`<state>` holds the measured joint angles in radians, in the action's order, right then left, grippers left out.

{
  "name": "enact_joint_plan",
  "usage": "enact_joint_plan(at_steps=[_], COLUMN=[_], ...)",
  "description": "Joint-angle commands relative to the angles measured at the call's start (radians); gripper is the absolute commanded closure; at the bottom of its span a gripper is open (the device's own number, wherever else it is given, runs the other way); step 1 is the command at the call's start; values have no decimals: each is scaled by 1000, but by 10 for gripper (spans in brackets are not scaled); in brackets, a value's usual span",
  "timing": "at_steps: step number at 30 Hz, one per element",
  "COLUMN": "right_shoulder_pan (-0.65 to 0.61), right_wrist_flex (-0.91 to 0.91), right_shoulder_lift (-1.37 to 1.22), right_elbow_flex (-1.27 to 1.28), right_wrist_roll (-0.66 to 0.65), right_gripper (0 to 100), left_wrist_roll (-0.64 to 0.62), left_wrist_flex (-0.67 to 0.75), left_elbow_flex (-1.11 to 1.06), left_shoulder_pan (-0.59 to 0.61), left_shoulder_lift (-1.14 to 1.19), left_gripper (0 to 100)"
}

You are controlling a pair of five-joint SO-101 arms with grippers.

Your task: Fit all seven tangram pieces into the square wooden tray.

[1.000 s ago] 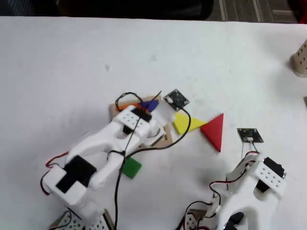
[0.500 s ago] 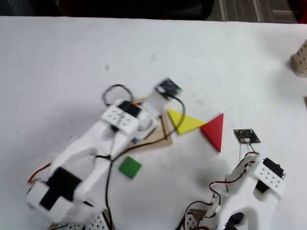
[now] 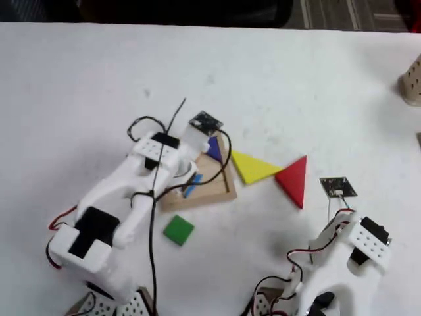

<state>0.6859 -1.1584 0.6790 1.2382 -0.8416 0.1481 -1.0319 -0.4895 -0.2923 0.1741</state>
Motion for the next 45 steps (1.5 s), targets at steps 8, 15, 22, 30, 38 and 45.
enact_joint_plan(at_steps=[8, 15, 22, 30, 38, 45], right_shoulder_pan=[-13, -13, -15, -15, -15, -15], right_wrist_flex=[18, 18, 18, 18, 30, 30], right_shoulder_lift=[24, 24, 24, 24, 24, 22], right_elbow_flex=[-2, -2, -2, -2, -2, 0], right_wrist_roll=[-14, -14, -14, -14, -11, -14], right_gripper=[982, 982, 982, 982, 982, 982], left_wrist_roll=[-78, -137, -140, -140, -140, -138], left_wrist_flex=[37, 84, 126, 126, 118, 35], left_elbow_flex=[52, 54, 54, 77, 75, 110], left_shoulder_pan=[-154, -189, -252, -309, -335, -242], left_shoulder_lift=[7, 5, 5, 7, 2, -33], left_gripper=[976, 976, 976, 976, 976, 976])
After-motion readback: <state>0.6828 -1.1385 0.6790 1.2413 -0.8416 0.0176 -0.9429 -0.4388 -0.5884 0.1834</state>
